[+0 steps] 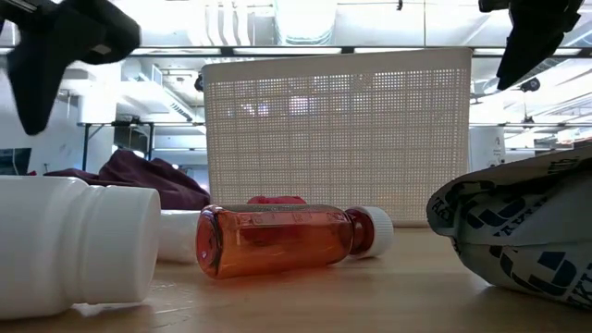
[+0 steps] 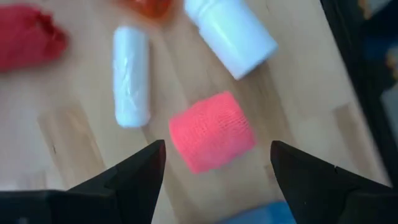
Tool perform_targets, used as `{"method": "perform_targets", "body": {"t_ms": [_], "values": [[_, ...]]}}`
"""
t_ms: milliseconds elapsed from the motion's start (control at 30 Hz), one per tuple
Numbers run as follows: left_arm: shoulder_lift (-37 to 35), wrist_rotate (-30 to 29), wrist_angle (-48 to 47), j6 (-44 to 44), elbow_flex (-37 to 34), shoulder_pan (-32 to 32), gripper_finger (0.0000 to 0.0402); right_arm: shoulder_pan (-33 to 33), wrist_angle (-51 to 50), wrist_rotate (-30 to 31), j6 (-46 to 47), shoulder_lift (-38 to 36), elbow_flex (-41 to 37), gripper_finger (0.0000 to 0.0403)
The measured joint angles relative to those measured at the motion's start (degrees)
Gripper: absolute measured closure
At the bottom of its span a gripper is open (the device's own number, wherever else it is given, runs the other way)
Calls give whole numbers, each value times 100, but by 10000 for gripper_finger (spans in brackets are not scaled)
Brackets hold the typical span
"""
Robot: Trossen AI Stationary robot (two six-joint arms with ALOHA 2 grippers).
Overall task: Pick & place medical supplies in basket/bin
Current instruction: Put the pink bandage into the white bin
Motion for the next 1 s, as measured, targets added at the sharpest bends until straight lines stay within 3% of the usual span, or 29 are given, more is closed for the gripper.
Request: {"method": "perform_targets", "body": {"t_ms": [267,467,667,1000], "values": [[279,40,51,1289,68,128,128,4,-11,-58,19,-9,0,37],[287,614,355,2001,-133,160,128,4,-11,-56,7,-11,0,37],[285,641,672,2666,-404,196,128,4,-10,-56,167,-11,0,37],[281,589,1649,2871,-913,355,131,4,-15,-56,461,-11,0,37]]}}
